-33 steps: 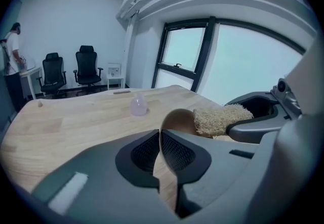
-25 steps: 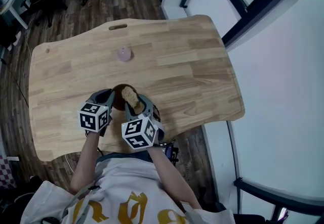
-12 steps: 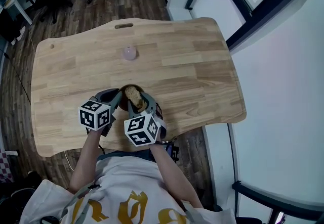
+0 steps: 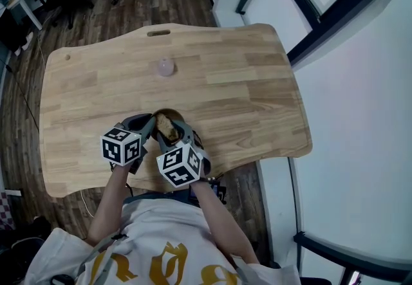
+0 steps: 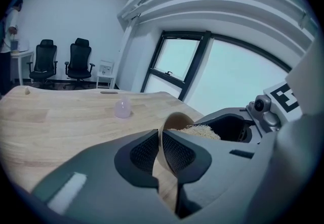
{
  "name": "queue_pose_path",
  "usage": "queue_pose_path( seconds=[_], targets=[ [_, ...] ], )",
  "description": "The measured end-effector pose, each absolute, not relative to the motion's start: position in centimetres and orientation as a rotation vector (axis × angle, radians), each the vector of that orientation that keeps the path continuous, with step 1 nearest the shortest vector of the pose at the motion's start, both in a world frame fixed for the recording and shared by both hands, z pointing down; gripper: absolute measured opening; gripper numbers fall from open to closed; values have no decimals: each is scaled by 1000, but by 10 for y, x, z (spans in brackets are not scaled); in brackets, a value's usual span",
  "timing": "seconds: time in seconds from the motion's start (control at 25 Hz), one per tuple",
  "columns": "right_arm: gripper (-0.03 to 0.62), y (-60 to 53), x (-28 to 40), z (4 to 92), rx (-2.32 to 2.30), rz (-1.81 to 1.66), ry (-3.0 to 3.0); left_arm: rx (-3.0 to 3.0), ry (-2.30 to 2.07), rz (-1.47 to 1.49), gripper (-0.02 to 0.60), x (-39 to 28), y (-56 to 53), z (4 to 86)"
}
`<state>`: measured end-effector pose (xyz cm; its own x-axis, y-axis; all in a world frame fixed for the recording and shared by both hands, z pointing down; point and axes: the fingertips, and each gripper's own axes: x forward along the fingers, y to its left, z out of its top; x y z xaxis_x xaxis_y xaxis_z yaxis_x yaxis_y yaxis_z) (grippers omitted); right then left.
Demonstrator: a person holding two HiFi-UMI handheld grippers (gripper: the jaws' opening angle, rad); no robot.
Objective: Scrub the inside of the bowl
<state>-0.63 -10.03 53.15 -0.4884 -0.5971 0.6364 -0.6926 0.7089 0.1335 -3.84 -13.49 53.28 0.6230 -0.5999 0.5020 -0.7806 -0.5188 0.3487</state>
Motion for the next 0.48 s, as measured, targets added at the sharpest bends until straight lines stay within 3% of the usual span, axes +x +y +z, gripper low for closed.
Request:
queue_pose_path(
  seconds=[0.48],
  targets=[
    [186, -74, -20, 547, 693, 280, -2251, 2236, -1133, 467, 21, -58, -133, 543]
  ],
)
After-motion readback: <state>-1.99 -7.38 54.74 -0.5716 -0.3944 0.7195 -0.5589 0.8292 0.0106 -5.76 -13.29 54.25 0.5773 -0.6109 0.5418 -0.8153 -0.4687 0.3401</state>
